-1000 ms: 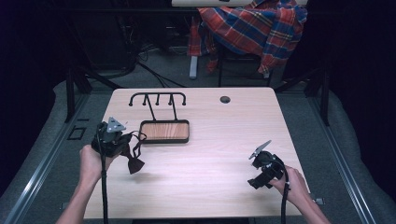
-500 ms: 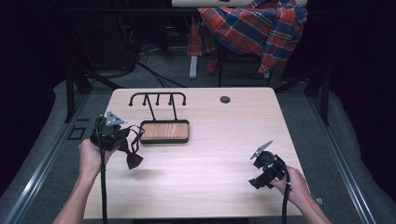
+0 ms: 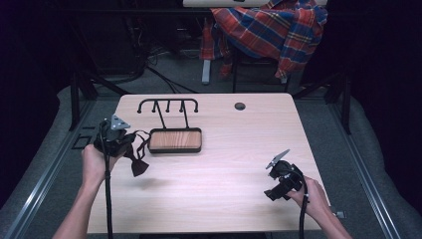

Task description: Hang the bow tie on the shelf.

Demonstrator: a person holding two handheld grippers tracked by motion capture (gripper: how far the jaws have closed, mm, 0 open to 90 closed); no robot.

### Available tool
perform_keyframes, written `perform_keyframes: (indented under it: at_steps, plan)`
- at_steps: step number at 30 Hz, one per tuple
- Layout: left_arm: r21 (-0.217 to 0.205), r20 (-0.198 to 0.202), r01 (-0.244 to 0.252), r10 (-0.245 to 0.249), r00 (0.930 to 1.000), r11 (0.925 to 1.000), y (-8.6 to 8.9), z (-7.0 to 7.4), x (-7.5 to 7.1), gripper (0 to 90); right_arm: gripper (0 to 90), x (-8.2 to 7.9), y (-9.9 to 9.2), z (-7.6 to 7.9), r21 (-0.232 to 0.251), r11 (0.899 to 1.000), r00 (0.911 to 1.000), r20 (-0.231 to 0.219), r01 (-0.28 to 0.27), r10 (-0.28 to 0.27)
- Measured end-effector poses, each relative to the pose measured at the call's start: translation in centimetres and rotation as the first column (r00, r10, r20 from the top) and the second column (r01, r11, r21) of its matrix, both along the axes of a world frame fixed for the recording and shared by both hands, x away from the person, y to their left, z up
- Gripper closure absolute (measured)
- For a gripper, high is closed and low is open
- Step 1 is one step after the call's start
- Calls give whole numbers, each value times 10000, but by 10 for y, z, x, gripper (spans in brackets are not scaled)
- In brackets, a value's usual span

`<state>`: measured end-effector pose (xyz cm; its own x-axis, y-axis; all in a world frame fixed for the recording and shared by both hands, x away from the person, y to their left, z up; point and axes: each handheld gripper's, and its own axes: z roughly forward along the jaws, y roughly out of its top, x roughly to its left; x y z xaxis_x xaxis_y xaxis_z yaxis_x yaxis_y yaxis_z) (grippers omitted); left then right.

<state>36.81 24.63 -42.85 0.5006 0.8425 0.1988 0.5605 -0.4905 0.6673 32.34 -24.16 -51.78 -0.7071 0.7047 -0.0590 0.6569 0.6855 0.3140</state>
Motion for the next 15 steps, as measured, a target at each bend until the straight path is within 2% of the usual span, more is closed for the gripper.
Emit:
perform_keyframes:
  at_steps: [4,6,7,14,15]
  plan:
    - [36,172,-40,40,9998,10000,-2,6,1,888,138,1,3,-1,-242,9997,9999,-112,-87,84]
    - [91,265,-97,95,9996,9999,-2,8,2,888,139,0,1,-5,66,9999,9999,-73,120,-119]
    - [134,297,-151,147,9995,9998,-1,9,4,888,138,0,-1,-1,-325,9995,10000,-67,-33,31]
    - [219,434,-310,300,9986,9993,-2,15,11,888,138,-1,2,0,-53,10000,9999,97,33,-32]
    - [226,436,-358,348,9984,9991,-2,16,13,888,138,0,2,0,-218,9997,10000,-2,-57,57]
